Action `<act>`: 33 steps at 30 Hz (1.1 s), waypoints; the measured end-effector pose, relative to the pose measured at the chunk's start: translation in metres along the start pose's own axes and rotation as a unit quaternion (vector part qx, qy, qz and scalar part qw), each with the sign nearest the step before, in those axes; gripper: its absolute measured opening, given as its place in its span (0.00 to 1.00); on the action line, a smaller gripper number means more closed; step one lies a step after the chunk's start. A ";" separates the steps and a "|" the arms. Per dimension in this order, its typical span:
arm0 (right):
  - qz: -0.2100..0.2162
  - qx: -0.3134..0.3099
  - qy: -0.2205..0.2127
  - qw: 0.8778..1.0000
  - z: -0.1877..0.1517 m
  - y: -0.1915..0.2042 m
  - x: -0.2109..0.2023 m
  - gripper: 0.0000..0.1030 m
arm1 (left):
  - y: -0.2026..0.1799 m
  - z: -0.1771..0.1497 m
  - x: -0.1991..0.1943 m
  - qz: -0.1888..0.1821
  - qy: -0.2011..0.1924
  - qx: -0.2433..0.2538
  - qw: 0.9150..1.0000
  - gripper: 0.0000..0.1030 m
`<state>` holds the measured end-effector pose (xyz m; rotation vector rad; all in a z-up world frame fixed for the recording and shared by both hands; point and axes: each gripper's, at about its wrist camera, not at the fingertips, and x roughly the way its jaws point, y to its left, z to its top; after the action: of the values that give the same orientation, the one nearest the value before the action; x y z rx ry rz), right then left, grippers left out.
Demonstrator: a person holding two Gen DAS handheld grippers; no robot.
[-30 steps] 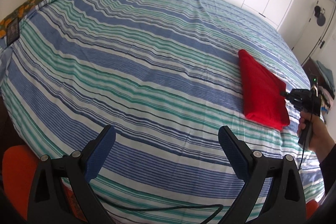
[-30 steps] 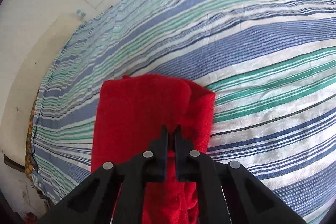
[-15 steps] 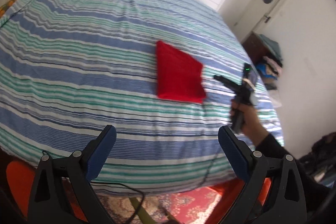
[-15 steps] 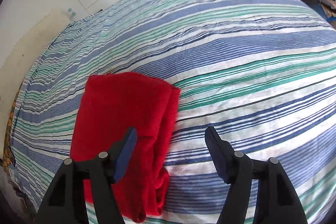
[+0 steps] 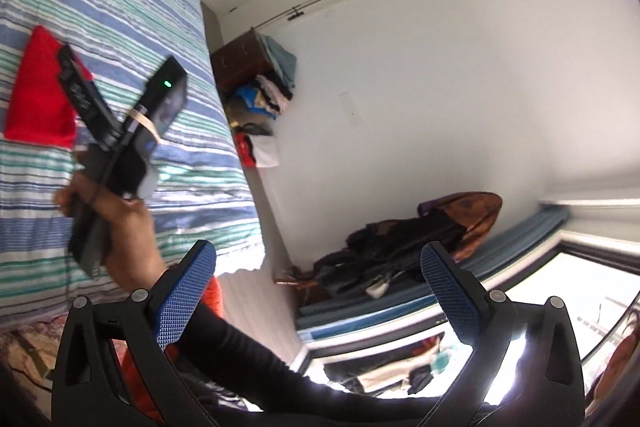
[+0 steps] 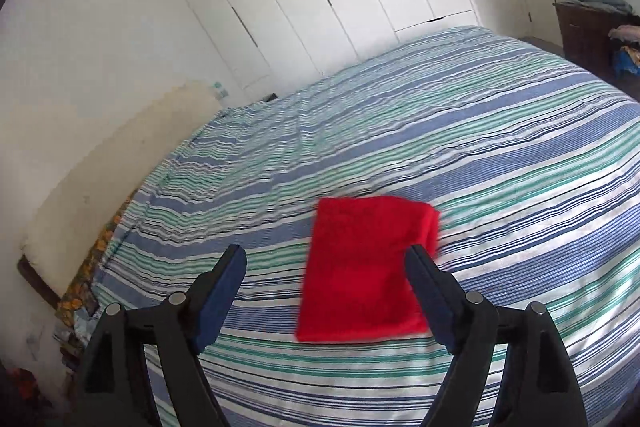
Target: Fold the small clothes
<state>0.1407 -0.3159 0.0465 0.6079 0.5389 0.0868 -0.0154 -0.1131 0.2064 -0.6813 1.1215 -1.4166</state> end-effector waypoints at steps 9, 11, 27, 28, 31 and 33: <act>0.312 0.030 0.204 0.927 -0.127 0.191 0.057 0.84 | -0.024 0.024 -0.022 0.126 -0.114 0.053 0.984 0.99; 0.314 0.006 0.248 0.916 -0.158 0.204 0.063 0.84 | -0.025 0.030 -0.048 0.200 -0.191 0.086 0.957 0.99; -0.345 -0.221 0.062 0.910 -0.108 -0.029 0.025 0.84 | 0.216 0.025 -0.067 0.645 -0.243 0.101 0.718 0.99; -0.359 -0.211 0.073 0.906 -0.106 -0.042 0.023 0.84 | 0.231 0.024 -0.059 0.648 -0.225 0.101 0.721 0.98; -0.379 -0.181 0.098 0.902 -0.104 -0.071 0.015 0.84 | 0.249 0.020 -0.036 0.661 -0.184 0.103 0.720 0.98; -0.388 -0.175 0.102 0.899 -0.107 -0.078 0.006 0.84 | 0.255 0.018 -0.029 0.671 -0.167 0.109 0.714 0.98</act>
<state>0.0858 -0.3234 -0.0739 -0.0013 0.9136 -0.5069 0.1108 -0.0627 -0.0123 0.1537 0.7701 -0.1096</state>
